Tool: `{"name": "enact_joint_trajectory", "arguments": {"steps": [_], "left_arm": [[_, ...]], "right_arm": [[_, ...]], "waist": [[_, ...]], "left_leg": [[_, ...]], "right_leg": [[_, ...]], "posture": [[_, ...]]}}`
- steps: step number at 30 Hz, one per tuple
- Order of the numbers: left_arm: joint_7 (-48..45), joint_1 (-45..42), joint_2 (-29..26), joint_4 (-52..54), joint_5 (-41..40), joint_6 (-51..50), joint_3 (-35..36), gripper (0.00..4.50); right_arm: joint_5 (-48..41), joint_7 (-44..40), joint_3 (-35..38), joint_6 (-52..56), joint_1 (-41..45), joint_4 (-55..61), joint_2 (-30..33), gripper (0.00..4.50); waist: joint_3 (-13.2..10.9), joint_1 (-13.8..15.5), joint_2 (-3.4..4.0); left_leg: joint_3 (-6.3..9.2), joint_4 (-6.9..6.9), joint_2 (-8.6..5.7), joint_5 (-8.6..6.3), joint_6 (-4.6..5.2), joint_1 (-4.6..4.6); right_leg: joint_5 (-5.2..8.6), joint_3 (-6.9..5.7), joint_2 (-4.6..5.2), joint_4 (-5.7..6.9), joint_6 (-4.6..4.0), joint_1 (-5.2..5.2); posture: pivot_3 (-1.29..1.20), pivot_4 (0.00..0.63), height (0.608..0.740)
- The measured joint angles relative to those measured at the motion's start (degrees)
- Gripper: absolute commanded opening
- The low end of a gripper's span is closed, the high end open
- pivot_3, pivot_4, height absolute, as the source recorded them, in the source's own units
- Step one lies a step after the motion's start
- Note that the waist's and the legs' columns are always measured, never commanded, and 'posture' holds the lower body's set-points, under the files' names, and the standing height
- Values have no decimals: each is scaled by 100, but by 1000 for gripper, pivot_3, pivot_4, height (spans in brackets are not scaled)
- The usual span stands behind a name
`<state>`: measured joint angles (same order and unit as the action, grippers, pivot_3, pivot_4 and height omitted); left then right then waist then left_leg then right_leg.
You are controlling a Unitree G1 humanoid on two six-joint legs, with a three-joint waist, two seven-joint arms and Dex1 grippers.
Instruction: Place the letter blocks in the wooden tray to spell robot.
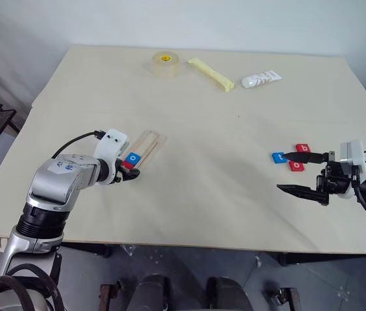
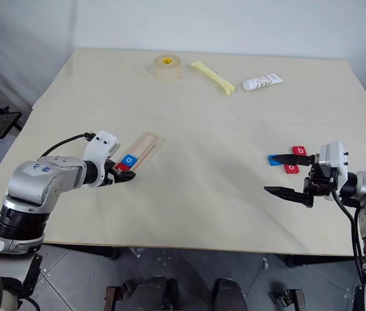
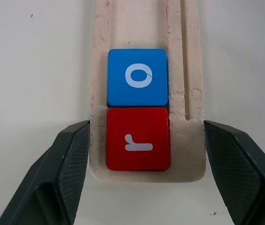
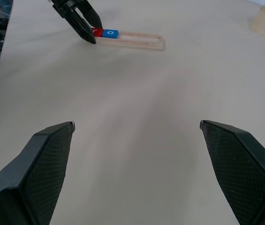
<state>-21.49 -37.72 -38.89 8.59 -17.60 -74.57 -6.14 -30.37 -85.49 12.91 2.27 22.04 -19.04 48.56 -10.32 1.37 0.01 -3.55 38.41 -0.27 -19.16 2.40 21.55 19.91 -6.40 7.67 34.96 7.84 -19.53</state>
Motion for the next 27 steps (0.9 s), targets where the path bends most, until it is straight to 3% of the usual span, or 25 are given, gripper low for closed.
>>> {"name": "enact_joint_trajectory", "arguments": {"steps": [6, 11, 19, 27], "left_arm": [[-1028, -87, -659, -279, 383, 1435, -863, 3372], [-1540, -193, -612, -536, 588, 2463, -1015, 3372], [-2478, -848, -297, -797, 651, 3349, -1100, 3372], [-3383, -1480, 520, -1185, 957, 3839, -1849, 3372]], "right_arm": [[0, 17, 16, 14, -3, 26, 0, 4500], [-69, -71, 155, 14, -71, 62, 46, 4500], [-322, -226, 400, -34, -594, 262, 151, 4500], [-445, -52, 824, -105, -1669, 1055, 144, 4500]], "waist": [[0, 5, 1], [-2, 16, 1], [-2, 22, 1], [-2, 85, 1]], "left_leg": [[-4, 5, -2, 0, 0, 1], [8, 25, -1, 0, 0, 28], [31, 62, -2, -2, 4, 73], [36, 70, -5, -5, 8, 77]], "right_leg": [[0, -3, -1, -1, 0, 0], [0, -11, -2, 0, 0, -12], [0, -65, -3, 18, 1, -36], [-2, -76, -2, 15, 4, -31]], "posture": [[0, 150, 740], [0, 150, 740], [0, 150, 740], [0, 150, 740]]}}
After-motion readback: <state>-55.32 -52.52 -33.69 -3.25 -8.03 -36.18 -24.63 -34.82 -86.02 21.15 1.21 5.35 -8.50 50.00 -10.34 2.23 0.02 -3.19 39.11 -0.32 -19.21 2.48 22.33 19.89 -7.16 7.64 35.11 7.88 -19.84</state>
